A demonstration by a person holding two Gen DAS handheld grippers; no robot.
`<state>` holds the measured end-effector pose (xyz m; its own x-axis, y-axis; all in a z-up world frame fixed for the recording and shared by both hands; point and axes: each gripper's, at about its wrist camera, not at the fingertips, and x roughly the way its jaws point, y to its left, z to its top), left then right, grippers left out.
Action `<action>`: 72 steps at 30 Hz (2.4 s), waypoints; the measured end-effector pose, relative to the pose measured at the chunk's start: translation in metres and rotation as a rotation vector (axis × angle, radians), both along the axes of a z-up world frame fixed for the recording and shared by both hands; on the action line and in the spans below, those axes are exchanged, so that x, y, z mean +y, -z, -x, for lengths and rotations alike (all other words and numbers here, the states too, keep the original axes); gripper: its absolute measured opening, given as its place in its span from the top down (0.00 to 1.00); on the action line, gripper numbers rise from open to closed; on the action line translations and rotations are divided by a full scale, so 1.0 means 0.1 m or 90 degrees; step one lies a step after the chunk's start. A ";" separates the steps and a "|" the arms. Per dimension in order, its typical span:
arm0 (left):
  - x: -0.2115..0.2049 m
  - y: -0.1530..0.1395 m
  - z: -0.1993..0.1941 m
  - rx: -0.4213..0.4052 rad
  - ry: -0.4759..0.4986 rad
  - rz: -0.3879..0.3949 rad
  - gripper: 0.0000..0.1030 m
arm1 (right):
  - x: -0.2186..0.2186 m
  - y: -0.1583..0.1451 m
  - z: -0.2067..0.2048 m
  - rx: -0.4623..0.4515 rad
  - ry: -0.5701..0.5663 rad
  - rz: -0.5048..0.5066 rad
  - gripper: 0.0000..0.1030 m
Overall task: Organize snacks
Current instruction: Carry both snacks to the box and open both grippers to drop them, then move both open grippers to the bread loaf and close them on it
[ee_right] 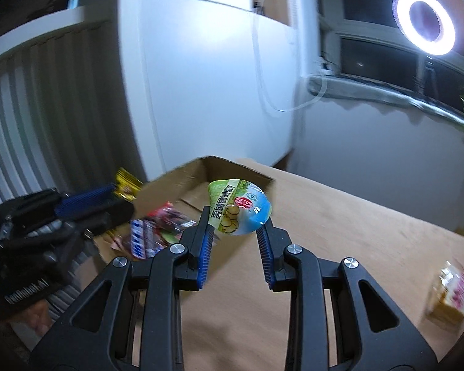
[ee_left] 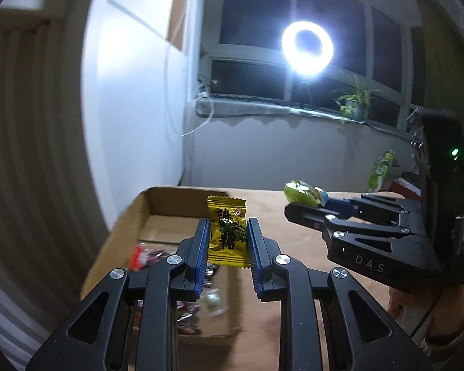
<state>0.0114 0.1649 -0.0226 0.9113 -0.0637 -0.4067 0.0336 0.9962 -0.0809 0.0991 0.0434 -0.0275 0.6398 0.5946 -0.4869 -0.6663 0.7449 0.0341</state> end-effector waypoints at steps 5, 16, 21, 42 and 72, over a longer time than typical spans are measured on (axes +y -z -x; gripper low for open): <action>0.24 0.13 -0.03 0.018 -0.030 0.010 0.79 | 0.33 0.03 -0.11 -0.006 -0.034 0.010 0.72; 0.39 0.43 -0.16 0.074 -0.091 0.002 0.29 | 0.40 0.18 -0.24 -0.012 -0.018 0.021 0.36; 0.34 0.34 -0.11 0.053 -0.103 -0.004 0.25 | 0.22 0.18 -0.19 -0.004 0.000 0.010 0.35; -0.17 -0.04 0.15 0.010 -0.081 -0.070 0.24 | -0.49 -0.07 0.14 -0.018 0.047 -0.057 0.30; -1.93 0.15 -0.60 0.113 0.180 -0.043 0.23 | -3.06 0.50 -0.25 0.103 0.319 -0.135 0.28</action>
